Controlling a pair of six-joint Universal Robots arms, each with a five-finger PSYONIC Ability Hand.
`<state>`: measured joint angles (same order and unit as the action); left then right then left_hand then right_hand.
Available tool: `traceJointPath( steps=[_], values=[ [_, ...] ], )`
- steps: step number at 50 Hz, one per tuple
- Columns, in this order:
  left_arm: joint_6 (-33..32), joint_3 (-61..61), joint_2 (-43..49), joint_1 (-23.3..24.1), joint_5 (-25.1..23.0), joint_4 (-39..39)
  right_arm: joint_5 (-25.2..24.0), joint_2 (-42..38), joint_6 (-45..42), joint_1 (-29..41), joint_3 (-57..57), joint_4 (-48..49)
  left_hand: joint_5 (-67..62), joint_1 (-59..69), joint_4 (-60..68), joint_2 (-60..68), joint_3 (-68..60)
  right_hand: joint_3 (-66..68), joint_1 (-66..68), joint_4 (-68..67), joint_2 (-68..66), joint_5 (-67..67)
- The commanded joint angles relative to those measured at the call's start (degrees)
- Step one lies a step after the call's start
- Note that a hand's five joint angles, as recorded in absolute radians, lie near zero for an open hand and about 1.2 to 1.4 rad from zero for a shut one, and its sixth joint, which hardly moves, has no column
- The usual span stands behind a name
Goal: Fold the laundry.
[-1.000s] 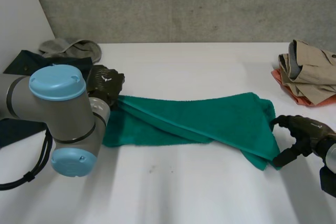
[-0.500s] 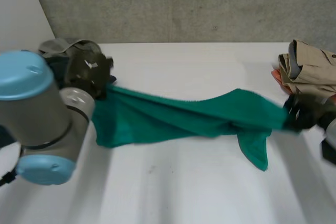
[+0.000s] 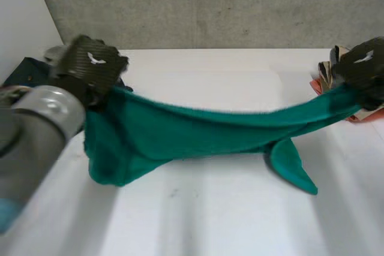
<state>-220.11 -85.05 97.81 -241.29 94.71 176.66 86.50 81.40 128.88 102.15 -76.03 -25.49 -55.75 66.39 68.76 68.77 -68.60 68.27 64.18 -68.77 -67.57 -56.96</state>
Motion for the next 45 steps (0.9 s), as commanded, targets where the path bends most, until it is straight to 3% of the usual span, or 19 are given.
traceJointPath(
  steps=[1,7,10,15,21,29,37,45],
  values=[
    [-5.3,12.9,19.2,-1.9,0.5,11.0,8.1,-13.8,-0.6,5.3,6.5,11.3,-14.3,13.6,11.2,11.2,-11.4,11.7,15.8,-11.2,-12.4,-13.0],
    [-14.7,30.0,27.7,-3.4,0.2,30.4,10.9,-23.3,-1.1,5.8,23.3,32.4,-14.3,13.6,11.2,11.2,-11.4,11.7,15.8,-11.2,-12.4,-13.0],
    [-16.0,35.3,28.3,-3.5,0.4,40.2,11.3,-24.6,-1.5,5.9,28.6,43.7,-14.3,13.6,11.2,11.2,-11.4,11.7,15.8,-11.2,-12.4,-13.0],
    [-15.6,36.1,26.9,-3.1,0.9,46.7,11.1,-23.8,-1.6,6.0,30.2,54.7,-14.3,13.6,11.2,11.2,-11.4,11.7,15.8,-11.2,-12.4,-13.0],
    [-11.7,25.7,20.7,-2.3,0.7,43.3,9.8,-20.1,-1.1,6.7,25.2,52.7,-14.3,13.6,11.2,11.2,-11.4,11.7,15.8,-11.2,-12.4,-13.0],
    [-7.4,2.4,12.2,-2.3,0.5,41.9,5.7,-14.7,2.0,6.6,3.8,43.8,-14.3,13.6,11.2,11.2,-11.4,11.7,15.8,-11.2,-12.4,-13.0],
    [-6.6,-13.8,12.9,-1.2,0.5,41.8,4.6,-15.0,8.5,6.1,-13.2,37.1,-14.3,13.6,11.2,11.2,-11.4,11.7,15.8,-11.2,-12.4,-13.0],
    [-6.9,-19.4,16.9,0.8,0.2,41.5,2.5,-15.1,11.3,2.1,-20.9,36.7,-14.3,13.6,11.2,11.2,-11.4,11.7,15.8,-11.2,-12.4,-13.0]
  ],
)
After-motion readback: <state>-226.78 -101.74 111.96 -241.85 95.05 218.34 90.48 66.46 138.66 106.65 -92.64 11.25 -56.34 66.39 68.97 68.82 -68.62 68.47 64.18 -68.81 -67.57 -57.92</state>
